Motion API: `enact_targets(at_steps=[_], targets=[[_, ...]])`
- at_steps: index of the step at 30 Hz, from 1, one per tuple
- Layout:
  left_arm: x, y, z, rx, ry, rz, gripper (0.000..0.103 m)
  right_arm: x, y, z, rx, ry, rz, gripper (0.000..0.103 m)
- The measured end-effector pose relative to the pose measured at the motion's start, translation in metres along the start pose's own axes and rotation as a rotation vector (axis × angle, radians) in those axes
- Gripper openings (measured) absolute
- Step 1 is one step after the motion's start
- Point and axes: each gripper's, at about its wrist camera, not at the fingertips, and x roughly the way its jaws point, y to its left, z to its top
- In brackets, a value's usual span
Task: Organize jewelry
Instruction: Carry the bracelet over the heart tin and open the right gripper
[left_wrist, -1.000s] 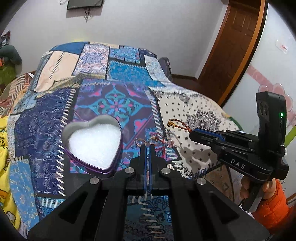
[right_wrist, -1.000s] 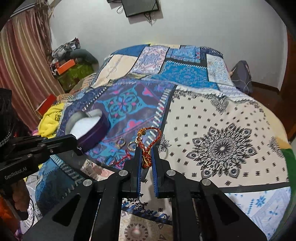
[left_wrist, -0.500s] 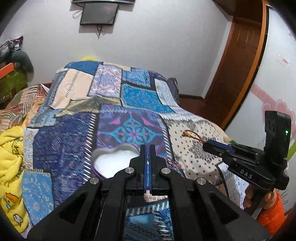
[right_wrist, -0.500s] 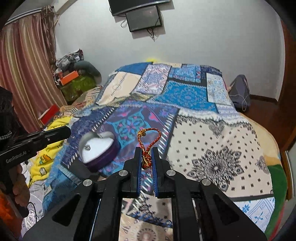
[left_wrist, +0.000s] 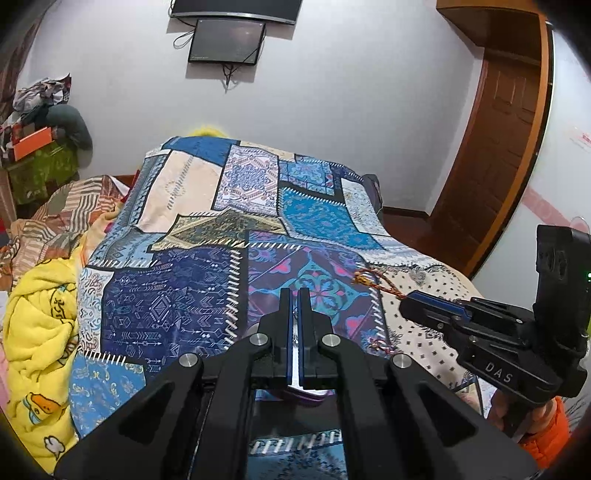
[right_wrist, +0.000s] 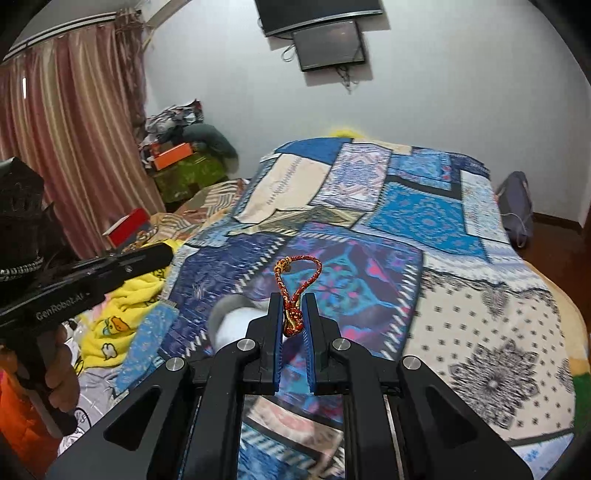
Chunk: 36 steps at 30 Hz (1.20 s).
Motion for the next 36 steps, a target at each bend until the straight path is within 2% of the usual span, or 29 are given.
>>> enact_targets(at_steps=[7, 19, 36], targets=[[0.02, 0.013, -0.013, -0.013, 0.052, 0.015, 0.0, 0.029, 0.014, -0.003, -0.008, 0.052, 0.046, 0.009], [0.054, 0.02, -0.032, -0.018, 0.149, -0.001, 0.0, 0.051, 0.019, -0.018, 0.005, 0.129, 0.068, 0.009], [0.065, 0.02, -0.038, -0.023, 0.197, -0.031, 0.0, 0.068, 0.023, -0.027, -0.016, 0.219, 0.056, 0.009]])
